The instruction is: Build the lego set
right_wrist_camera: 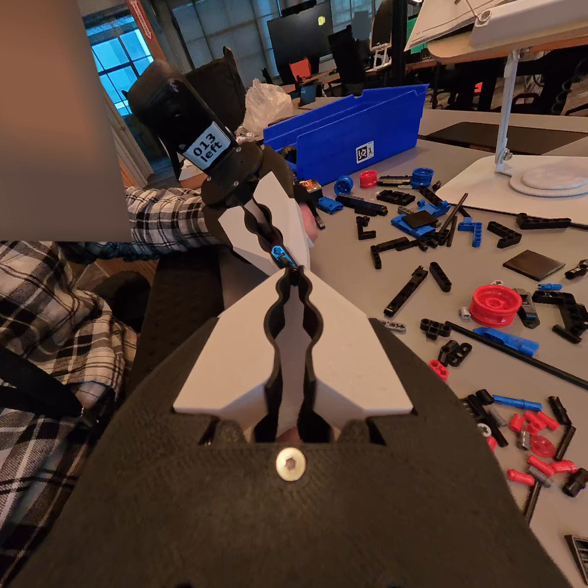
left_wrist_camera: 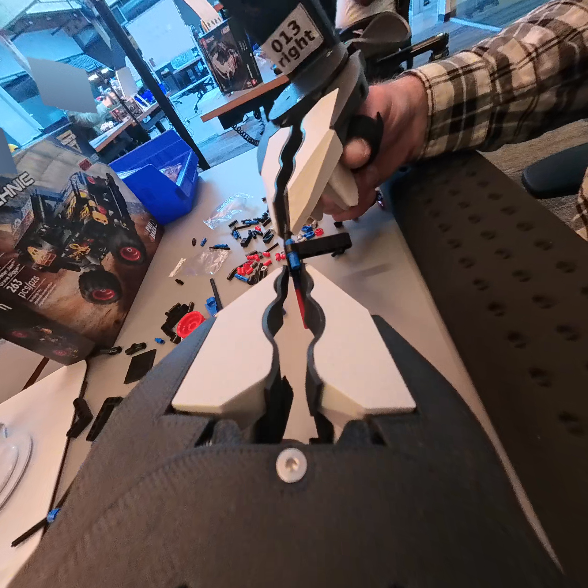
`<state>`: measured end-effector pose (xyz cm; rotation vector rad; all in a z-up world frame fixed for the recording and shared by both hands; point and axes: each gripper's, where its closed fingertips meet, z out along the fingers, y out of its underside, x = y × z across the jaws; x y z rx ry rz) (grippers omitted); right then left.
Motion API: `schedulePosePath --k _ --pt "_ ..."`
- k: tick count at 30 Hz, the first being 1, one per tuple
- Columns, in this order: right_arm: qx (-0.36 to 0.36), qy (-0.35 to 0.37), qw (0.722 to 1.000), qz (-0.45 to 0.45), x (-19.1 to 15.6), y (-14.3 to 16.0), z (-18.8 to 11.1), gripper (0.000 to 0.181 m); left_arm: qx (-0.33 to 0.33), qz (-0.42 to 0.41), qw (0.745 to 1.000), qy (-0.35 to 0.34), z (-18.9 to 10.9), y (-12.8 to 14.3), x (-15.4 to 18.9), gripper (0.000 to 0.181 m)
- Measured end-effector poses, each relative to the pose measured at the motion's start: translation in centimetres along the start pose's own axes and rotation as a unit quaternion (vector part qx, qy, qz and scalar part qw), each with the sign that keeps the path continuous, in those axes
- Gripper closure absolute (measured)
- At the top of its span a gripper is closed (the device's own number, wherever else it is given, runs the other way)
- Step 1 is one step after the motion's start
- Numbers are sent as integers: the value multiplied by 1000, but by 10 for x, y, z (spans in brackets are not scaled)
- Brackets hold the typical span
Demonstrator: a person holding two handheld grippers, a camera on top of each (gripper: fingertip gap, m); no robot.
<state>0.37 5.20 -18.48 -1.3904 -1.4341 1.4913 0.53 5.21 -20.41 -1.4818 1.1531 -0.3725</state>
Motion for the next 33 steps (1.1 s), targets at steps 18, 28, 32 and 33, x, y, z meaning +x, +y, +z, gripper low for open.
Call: schedulePosePath --k 18,28,32,33 --pt "-86 9 990 -108 -5 9 2 180 -32 23 999 12 1 3 4 178" --pt "-134 -39 985 -103 -3 27 8 180 -84 77 993 19 5 16 9 179" --pt "-113 -19 987 -114 3 18 8 180 -86 87 992 -1 5 16 1 178" --pt "-101 -13 988 -115 4 12 6 175 -86 86 993 -3 3 14 0 178"
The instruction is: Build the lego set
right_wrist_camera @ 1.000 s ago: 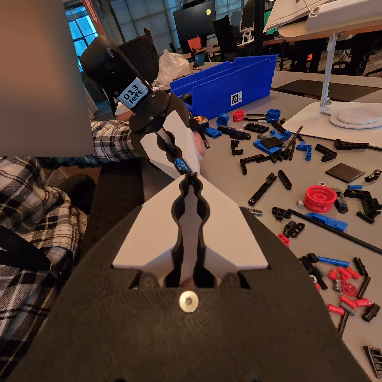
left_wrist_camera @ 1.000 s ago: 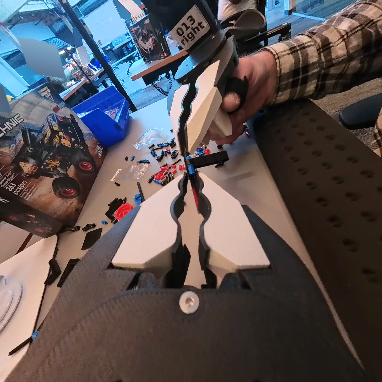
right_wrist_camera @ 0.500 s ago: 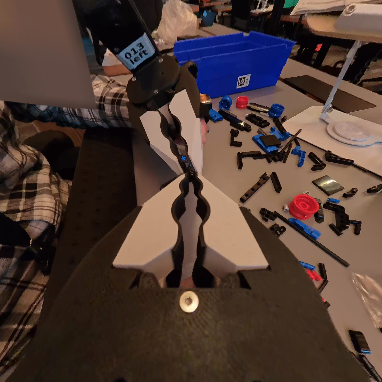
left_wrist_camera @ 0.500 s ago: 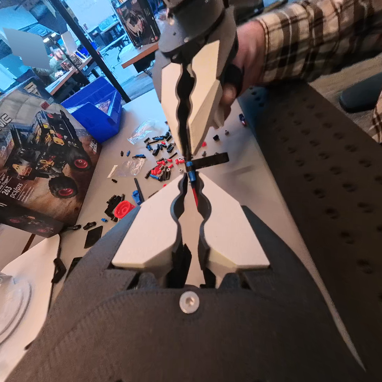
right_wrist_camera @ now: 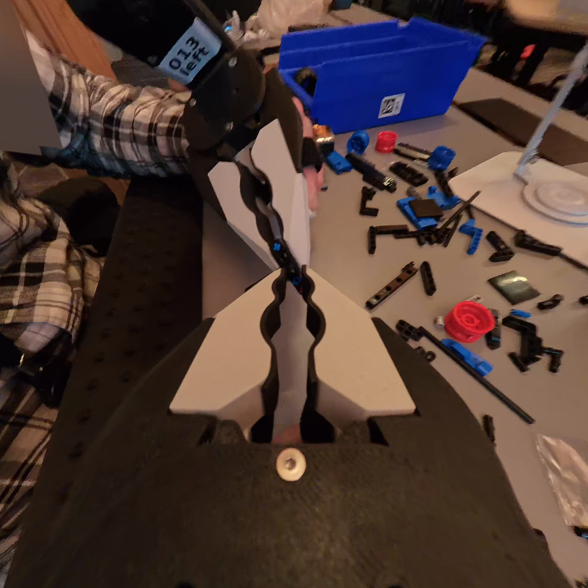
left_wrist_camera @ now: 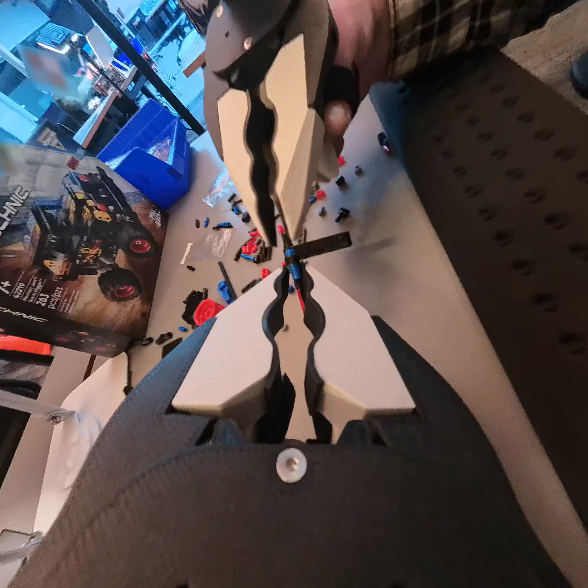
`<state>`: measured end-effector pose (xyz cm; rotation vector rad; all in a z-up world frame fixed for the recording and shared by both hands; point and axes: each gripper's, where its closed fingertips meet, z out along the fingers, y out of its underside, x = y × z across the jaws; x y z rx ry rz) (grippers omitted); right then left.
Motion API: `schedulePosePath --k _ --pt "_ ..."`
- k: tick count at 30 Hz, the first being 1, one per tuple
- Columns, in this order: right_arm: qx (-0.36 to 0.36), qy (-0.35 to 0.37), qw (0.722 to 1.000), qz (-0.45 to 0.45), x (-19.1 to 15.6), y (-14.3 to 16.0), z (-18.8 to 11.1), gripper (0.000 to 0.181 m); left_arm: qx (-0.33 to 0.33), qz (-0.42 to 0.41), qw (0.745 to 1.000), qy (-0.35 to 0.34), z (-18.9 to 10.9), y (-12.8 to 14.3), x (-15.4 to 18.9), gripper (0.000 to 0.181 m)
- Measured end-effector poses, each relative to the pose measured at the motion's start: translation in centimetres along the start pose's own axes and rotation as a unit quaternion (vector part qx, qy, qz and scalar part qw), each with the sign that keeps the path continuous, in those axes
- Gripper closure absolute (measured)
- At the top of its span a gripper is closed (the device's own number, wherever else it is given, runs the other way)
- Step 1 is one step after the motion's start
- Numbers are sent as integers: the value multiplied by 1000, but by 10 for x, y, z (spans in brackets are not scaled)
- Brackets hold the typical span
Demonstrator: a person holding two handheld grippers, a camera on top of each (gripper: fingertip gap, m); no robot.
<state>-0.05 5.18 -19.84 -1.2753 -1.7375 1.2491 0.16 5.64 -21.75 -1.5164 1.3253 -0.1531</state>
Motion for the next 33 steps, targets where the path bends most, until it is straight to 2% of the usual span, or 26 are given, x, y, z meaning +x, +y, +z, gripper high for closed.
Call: schedulePosePath --k 2,7,25,26,33 --pt "20 4 1000 0 1 -7 -5 181 -8 6 1000 -8 -1 2 -1 178" --pt "2 4 1000 -8 -2 0 -1 181 -6 14 1000 -5 0 -2 4 178" --pt "27 -23 999 -3 -8 -3 -11 181 14 6 1000 -5 0 -8 5 178" --pt "32 -30 999 0 -10 -5 -12 174 13 6 1000 -7 0 -8 4 178" --pt "17 -26 999 -8 -12 0 -8 180 20 9 1000 -8 -1 -14 6 178"
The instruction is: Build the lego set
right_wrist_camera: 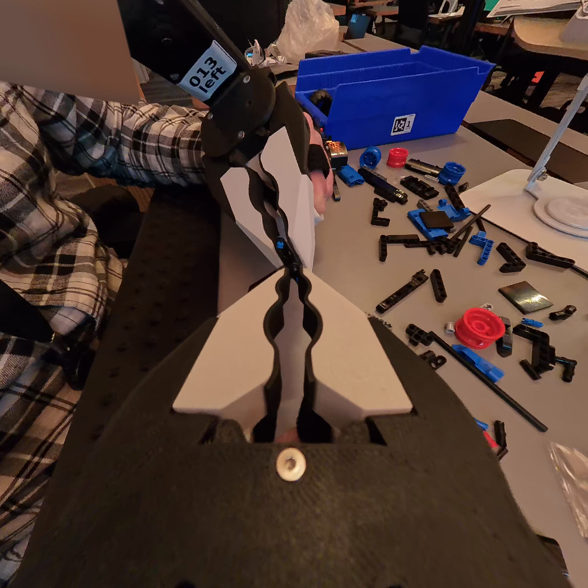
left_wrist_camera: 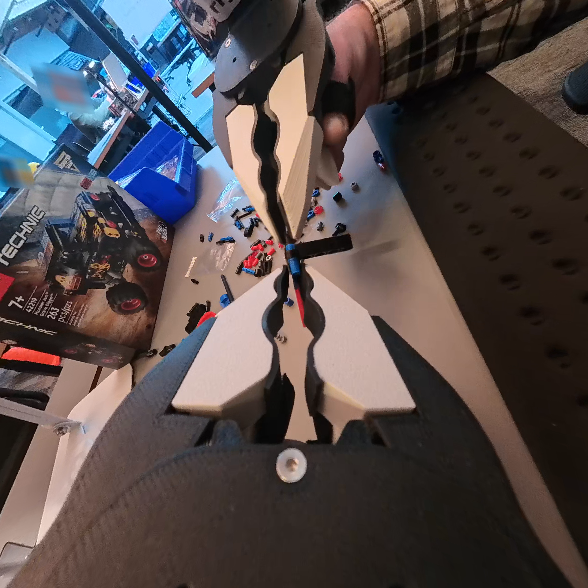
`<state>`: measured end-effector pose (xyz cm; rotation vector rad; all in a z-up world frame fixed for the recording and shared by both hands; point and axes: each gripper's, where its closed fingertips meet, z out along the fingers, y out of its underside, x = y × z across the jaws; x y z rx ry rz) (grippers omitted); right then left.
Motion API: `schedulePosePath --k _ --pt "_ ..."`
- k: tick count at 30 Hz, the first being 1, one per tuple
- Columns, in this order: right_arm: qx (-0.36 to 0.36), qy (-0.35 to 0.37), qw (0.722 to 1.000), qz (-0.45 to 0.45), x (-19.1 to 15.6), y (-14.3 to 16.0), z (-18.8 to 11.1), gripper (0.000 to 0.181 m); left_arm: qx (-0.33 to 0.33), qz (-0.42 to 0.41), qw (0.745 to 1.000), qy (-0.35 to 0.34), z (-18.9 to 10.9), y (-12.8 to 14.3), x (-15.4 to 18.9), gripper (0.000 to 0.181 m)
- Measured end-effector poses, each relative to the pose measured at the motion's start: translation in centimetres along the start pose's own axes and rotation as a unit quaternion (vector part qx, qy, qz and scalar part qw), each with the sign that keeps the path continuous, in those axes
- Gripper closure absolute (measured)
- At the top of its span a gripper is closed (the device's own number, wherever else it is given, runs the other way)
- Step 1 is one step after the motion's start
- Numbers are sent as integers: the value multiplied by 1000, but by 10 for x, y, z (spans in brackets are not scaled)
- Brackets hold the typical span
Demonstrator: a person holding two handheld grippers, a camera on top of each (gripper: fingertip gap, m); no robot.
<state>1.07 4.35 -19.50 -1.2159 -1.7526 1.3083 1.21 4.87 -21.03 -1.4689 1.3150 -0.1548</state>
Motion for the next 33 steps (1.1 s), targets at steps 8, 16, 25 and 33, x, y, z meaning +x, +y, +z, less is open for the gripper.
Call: schedulePosePath --k 8,16,25,33 --pt "-17 -6 1000 -4 0 4 4 180 -17 15 1000 -3 4 1 5 179" --pt "4 32 999 -6 10 -3 1 180 -19 20 999 -34 4 1 -6 177" --pt "14 64 996 63 19 -9 -1 155 -43 41 990 -127 -6 7 -34 178" --pt "4 87 994 66 23 -11 20 172 -37 57 984 -162 -10 1 -42 177"
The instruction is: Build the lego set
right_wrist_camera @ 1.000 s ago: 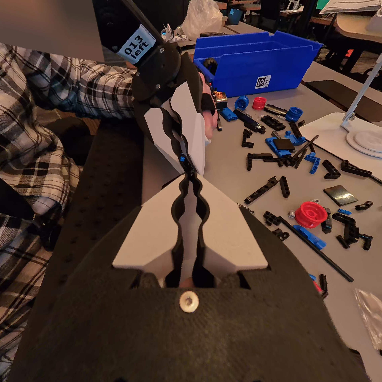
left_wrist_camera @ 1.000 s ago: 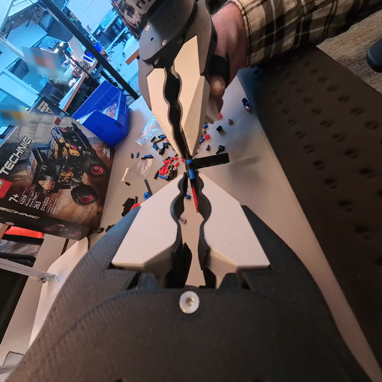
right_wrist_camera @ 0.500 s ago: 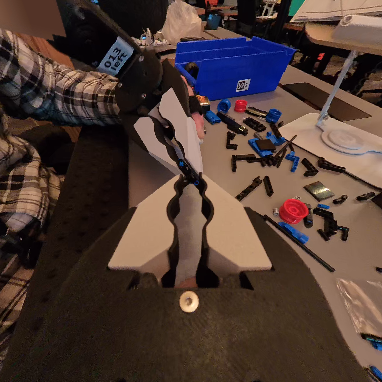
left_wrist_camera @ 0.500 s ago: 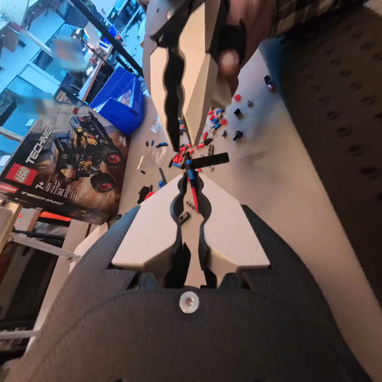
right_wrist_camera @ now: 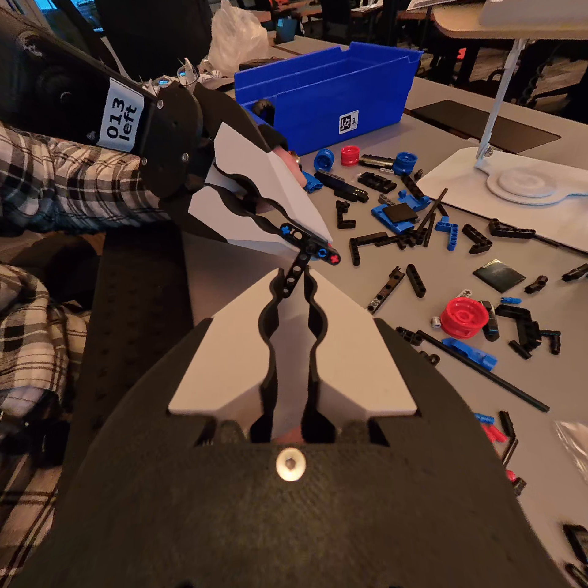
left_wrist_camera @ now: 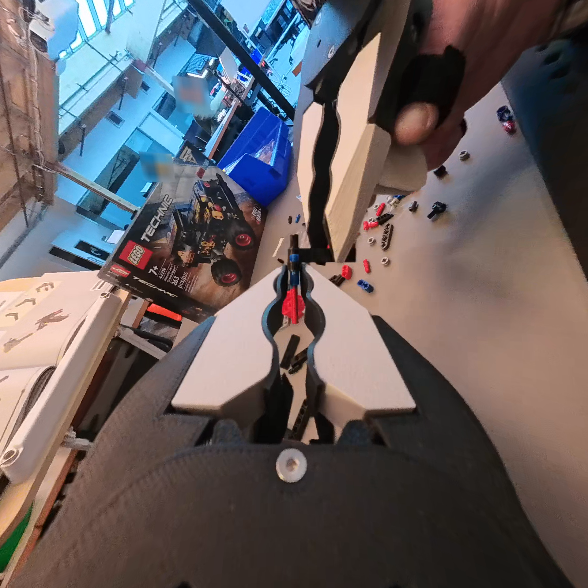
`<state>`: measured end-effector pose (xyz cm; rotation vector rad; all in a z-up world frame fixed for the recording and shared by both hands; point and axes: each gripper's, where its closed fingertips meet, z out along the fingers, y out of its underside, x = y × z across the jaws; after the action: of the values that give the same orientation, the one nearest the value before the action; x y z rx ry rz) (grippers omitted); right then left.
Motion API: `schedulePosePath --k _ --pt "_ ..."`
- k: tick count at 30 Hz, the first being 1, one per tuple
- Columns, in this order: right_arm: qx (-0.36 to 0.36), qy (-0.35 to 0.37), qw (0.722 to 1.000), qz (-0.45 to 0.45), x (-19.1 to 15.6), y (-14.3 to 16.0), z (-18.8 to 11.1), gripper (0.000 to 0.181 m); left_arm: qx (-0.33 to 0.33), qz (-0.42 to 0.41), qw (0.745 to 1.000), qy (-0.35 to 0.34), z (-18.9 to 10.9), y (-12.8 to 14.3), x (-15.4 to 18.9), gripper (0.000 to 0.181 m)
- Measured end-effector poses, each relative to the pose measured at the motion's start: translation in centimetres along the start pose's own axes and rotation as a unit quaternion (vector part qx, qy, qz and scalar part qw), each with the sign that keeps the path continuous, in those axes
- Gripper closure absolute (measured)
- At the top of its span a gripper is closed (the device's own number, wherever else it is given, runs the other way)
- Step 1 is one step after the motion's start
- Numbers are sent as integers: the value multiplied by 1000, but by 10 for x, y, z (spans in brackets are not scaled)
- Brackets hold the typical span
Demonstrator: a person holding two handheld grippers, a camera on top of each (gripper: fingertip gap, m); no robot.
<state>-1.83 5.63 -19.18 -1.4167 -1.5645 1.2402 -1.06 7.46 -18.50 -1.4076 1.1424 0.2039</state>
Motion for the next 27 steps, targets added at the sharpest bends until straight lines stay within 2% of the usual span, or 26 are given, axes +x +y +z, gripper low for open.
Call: schedulePosePath --k 8,21,25,27 --pt "-1 67 996 -55 12 -5 -1 177 -3 -13 1000 6 -4 5 -3 165" --pt "-21 97 993 -70 23 8 4 177 -20 -37 998 42 -2 18 3 153" --pt "-39 107 990 -77 25 15 7 177 -10 -45 998 43 0 14 4 158" --pt "-41 114 989 -81 27 16 7 177 -20 -32 998 49 2 17 8 167"
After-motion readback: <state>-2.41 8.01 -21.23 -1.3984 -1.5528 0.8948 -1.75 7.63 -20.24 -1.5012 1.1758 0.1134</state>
